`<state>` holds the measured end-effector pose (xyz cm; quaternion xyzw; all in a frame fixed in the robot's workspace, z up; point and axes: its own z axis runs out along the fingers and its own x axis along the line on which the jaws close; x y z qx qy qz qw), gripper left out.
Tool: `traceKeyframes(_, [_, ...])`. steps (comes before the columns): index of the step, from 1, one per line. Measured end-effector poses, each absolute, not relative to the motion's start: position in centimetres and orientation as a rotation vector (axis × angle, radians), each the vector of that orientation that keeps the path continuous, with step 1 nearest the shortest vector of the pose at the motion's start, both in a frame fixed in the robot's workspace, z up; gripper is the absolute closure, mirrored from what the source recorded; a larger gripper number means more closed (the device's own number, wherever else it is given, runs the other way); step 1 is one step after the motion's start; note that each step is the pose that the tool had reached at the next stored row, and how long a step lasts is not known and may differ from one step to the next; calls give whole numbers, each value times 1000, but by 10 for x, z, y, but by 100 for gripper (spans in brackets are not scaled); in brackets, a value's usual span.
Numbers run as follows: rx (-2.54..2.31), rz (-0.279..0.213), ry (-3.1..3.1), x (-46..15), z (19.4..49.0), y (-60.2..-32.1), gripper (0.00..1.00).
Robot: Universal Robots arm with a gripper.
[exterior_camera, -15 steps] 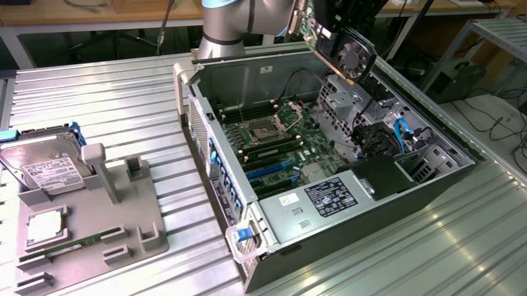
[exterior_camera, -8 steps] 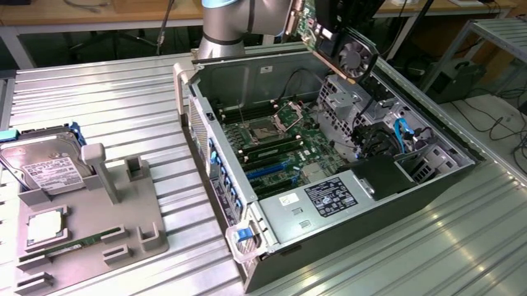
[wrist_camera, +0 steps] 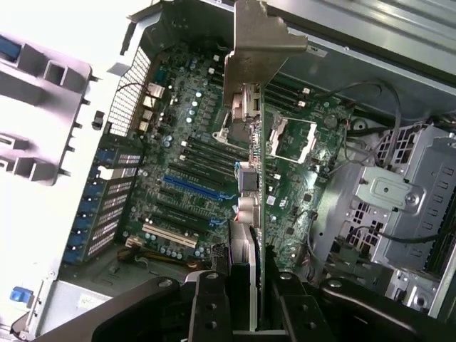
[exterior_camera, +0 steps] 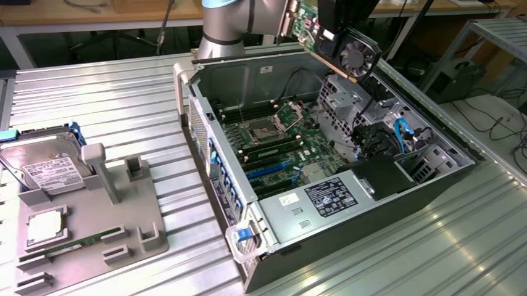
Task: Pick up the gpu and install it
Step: 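Insert the gpu into the slot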
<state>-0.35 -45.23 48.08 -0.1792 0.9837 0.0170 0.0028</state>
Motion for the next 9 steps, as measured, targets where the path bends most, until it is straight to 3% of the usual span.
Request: traceKeyframes(9, [-710, 54, 3056, -4, 481, -452, 72])
